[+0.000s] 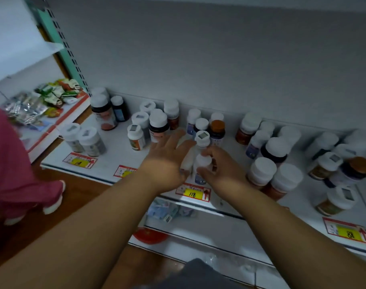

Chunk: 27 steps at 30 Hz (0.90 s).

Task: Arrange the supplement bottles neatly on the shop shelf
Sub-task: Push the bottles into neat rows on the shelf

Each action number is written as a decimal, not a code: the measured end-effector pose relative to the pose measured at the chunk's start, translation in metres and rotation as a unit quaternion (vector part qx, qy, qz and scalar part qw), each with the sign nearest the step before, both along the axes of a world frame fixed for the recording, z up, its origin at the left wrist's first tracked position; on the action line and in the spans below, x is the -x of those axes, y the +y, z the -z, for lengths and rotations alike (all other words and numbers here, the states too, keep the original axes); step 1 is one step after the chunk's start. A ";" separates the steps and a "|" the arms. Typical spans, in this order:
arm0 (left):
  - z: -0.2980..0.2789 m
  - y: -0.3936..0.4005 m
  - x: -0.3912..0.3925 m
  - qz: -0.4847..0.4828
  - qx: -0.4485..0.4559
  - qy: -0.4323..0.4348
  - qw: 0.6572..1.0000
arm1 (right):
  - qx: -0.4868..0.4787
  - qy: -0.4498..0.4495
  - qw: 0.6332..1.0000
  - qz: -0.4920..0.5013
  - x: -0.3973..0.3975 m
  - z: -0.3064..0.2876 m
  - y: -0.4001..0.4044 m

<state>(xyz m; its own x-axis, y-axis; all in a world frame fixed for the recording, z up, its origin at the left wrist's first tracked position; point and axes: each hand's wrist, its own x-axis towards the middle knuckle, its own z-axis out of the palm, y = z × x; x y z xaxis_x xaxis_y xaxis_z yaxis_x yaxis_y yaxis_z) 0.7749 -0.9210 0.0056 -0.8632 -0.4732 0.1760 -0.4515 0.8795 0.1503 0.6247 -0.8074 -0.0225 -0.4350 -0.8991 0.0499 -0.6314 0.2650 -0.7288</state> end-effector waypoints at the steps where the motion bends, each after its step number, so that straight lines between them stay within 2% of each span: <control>1: 0.004 -0.008 0.004 0.008 -0.048 -0.043 0.998 | -0.001 -0.004 1.000 0.002 -0.001 0.001 -0.001; 3: 0.012 -0.017 0.008 0.003 -0.134 -0.101 0.986 | -0.007 -0.004 1.000 0.014 -0.003 0.004 -0.003; 4: 0.016 -0.019 0.009 0.004 -0.141 -0.100 0.985 | -0.009 -0.010 1.000 0.023 -0.005 0.004 -0.004; 9: 0.025 -0.031 0.006 0.048 -0.109 -0.087 0.989 | 0.005 -0.024 0.998 0.066 -0.016 0.008 -0.006; 11: 0.023 -0.030 0.004 0.062 -0.068 -0.089 0.992 | 0.009 -0.014 0.997 0.071 -0.022 0.006 -0.004; 13: 0.019 -0.023 -0.001 0.080 0.008 -0.051 0.995 | 0.048 0.002 0.995 0.085 -0.030 0.002 0.002; 16: 0.005 -0.004 -0.006 0.078 0.040 0.061 0.994 | 0.136 0.058 0.980 0.133 -0.042 -0.010 0.021; 22: -0.030 0.056 0.019 0.147 0.011 0.142 0.979 | 0.181 0.123 0.943 0.252 -0.026 -0.049 0.093; 27: -0.047 0.120 0.071 0.223 -0.013 0.190 0.956 | 0.192 0.153 0.925 0.291 0.014 -0.069 0.157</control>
